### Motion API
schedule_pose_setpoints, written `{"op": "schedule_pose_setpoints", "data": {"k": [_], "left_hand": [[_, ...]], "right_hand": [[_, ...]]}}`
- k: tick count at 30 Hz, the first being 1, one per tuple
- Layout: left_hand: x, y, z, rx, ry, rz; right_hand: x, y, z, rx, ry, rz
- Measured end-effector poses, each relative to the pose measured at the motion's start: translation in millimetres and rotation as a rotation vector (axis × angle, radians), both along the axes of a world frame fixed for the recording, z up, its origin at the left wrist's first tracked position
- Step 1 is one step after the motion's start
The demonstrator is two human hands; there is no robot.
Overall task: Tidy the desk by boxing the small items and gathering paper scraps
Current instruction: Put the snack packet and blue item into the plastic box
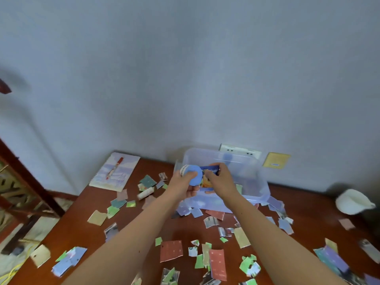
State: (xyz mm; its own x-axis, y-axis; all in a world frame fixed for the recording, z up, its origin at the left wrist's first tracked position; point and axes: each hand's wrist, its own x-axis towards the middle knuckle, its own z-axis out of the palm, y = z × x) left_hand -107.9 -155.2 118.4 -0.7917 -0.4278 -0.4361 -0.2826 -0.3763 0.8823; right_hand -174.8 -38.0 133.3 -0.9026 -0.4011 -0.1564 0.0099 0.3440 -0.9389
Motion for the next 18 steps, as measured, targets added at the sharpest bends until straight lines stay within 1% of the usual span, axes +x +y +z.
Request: {"op": "schedule_pose_setpoints", "data": {"k": [3,8,13,15,18], "left_hand": [[-20,16,0,-0.022,-0.036,-0.047],[-52,37,-5,-0.141,-0.100,-0.107],[-82,45,-15,-0.308,-0.085,-0.265],[-94,46,-21,-0.340,-0.084,-0.299],[-112,45,-36,-0.401,-0.137,-0.322]], "right_hand": [[-14,21,4,0.015,-0.072,0.012],[-40,47,2,0.062,-0.140,-0.024],[-74,66,-5,0.102,-0.088,-0.074],[-86,71,-8,0.102,-0.095,-0.075],[-101,75,-17,0.104,-0.116,-0.075]]}}
